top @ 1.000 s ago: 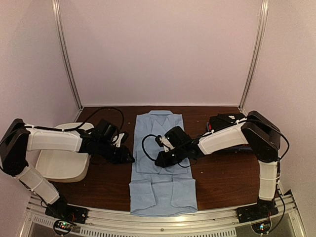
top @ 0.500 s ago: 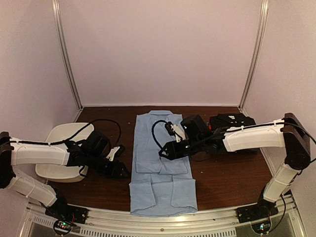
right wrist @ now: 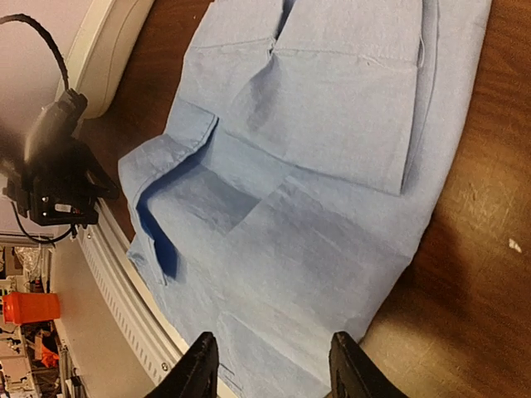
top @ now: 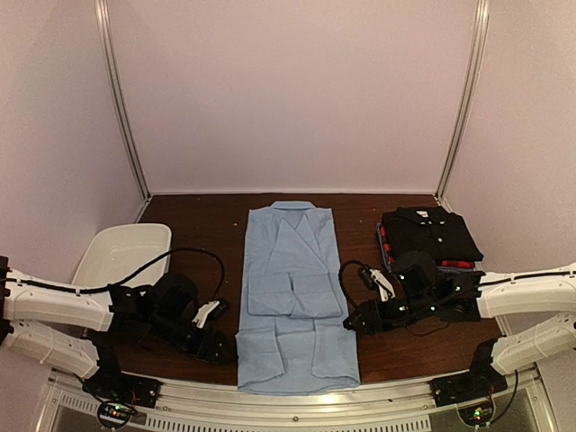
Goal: Fold and stack the long sleeve shirts
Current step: Smooth out the rectangle-folded shirt at the center of the board, then pick up the rectangle-folded shirt from the center of the board.
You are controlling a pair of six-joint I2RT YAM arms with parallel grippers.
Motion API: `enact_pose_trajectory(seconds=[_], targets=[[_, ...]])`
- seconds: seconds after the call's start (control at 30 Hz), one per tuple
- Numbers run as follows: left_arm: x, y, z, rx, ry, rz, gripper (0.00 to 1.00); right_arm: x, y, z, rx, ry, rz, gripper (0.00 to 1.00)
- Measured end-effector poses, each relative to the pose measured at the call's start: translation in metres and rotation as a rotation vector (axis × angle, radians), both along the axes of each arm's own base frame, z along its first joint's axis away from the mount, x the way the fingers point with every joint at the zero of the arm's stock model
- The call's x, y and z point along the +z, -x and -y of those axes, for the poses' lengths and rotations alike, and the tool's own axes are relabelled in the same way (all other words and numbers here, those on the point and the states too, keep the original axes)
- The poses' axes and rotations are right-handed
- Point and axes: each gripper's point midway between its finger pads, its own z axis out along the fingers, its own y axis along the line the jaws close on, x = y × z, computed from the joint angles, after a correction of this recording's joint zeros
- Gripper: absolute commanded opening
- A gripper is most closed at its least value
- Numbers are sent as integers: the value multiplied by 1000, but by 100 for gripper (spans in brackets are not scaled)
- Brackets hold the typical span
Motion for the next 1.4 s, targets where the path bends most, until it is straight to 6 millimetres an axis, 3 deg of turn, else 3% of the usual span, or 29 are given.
enact_pose_trajectory(seconds=[0.27, 0.43, 0.67, 1.0, 1.1, 1.27, 1.4], targets=[[-6, 32, 15, -61, 13, -48, 52, -24, 60, 18, 40, -6, -133, 48], [-11, 43, 20, -77, 1, -77, 51, -34, 84, 21, 61, 5, -195, 48], [-18, 49, 20, -71, -23, -103, 50, -50, 103, 20, 78, 39, -259, 49], [-26, 48, 25, -66, -39, -123, 43, -64, 110, 15, 85, 44, -306, 50], [-27, 47, 28, -66, -42, -131, 33, -64, 110, 12, 91, 34, -311, 44], [-32, 48, 28, -67, -62, -142, 11, -66, 110, 11, 92, 33, -320, 22], [-29, 47, 30, -69, -73, -137, 1, -63, 108, 8, 93, 38, -307, 8]])
